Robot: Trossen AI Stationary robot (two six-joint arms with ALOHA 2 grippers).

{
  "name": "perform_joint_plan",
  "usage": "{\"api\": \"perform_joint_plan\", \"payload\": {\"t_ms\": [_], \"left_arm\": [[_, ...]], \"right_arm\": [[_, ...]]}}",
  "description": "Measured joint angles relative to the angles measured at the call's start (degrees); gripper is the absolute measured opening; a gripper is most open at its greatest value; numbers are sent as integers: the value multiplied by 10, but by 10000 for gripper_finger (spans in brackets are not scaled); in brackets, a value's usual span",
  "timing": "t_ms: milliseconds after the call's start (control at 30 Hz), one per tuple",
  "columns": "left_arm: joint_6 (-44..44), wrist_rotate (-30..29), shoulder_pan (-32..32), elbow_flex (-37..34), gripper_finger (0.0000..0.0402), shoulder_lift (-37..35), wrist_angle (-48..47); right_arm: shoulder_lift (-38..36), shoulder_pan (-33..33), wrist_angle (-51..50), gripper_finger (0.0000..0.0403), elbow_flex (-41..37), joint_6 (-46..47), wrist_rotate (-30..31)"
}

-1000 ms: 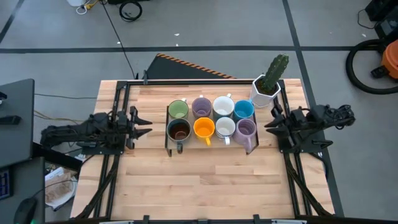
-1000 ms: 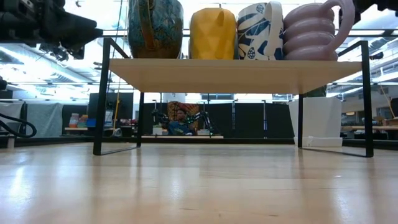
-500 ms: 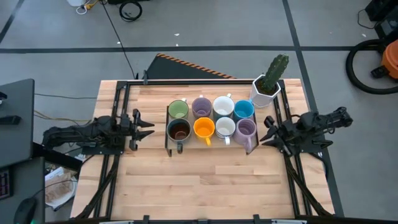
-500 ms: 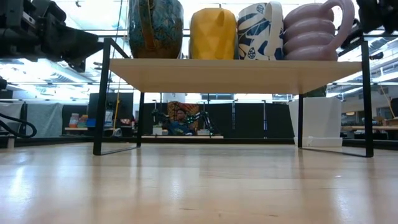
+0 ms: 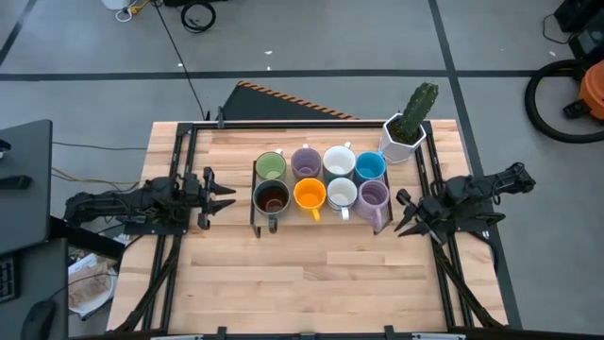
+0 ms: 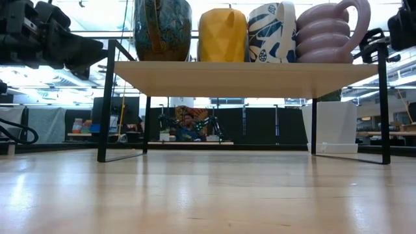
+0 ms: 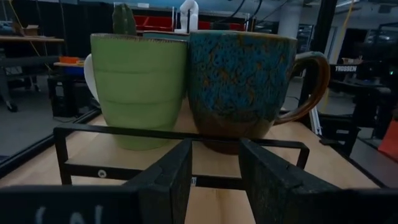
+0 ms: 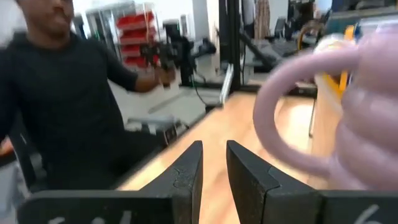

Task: Place coffee mugs
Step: Return to Home Position

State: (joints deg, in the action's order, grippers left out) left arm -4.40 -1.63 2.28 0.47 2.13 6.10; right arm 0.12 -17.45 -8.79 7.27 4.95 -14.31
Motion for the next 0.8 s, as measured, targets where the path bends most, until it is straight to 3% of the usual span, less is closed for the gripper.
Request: {"api": "perform_joint_plan", "payload": {"t_ms": [133,300,800], "left_arm": [[-23,0,0,0,137,0,0],[-24,0,0,0,137,1,0],[-24,0,0,0,137,1,0]], "right_arm": [[0,0,-62,77,0,-24,1],[0,0,-113,77,0,23,0],[0,0,-97,77,0,28,13]]}}
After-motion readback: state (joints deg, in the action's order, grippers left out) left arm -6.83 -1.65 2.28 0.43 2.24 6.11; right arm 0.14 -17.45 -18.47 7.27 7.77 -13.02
